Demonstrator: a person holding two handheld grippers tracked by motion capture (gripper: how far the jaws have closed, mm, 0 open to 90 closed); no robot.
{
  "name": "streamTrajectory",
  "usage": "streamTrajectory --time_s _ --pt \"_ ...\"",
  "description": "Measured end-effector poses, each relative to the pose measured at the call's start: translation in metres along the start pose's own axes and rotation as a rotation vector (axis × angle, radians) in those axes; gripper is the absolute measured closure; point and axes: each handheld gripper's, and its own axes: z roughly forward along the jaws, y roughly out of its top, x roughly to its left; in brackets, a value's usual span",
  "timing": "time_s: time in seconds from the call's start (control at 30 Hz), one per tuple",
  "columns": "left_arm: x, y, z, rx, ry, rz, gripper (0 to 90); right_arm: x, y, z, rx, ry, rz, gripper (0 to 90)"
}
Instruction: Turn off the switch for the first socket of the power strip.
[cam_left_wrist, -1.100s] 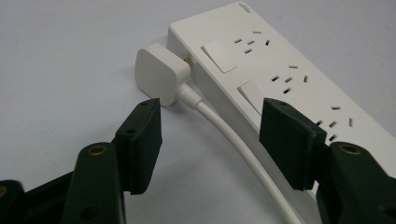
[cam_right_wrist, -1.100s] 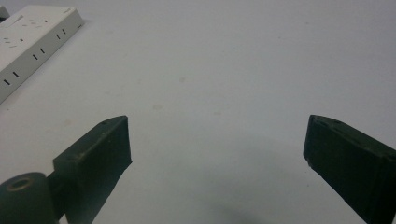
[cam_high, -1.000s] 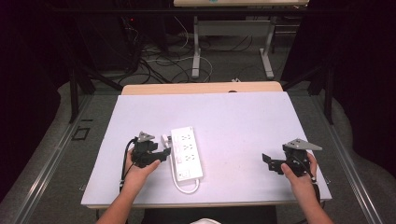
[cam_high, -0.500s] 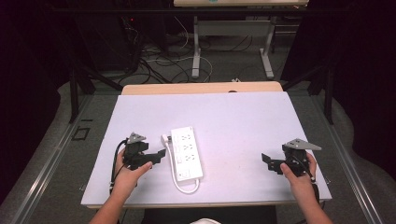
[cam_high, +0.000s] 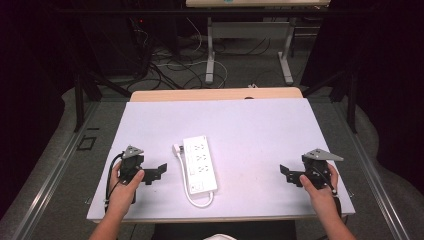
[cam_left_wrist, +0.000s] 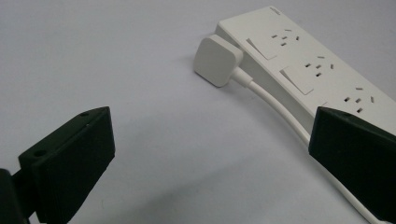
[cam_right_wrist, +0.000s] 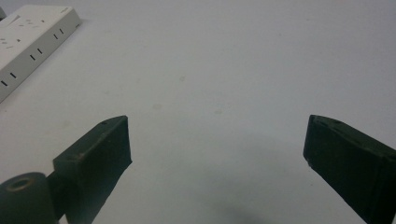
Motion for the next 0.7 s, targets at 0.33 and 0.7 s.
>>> streamTrajectory --time_s 0.33,0.7 --pt "0.018 -0.005 -0.006 -0.052 0.029 -0.059 0.3 -0.002 0.000 0.000 -0.004 -0.005 -0.009 7.0" --pt "0.036 -0.013 -0.011 -0.074 0.062 -0.081 0.3 -0.003 -0.001 0.000 -0.001 -0.011 -0.008 7.0"
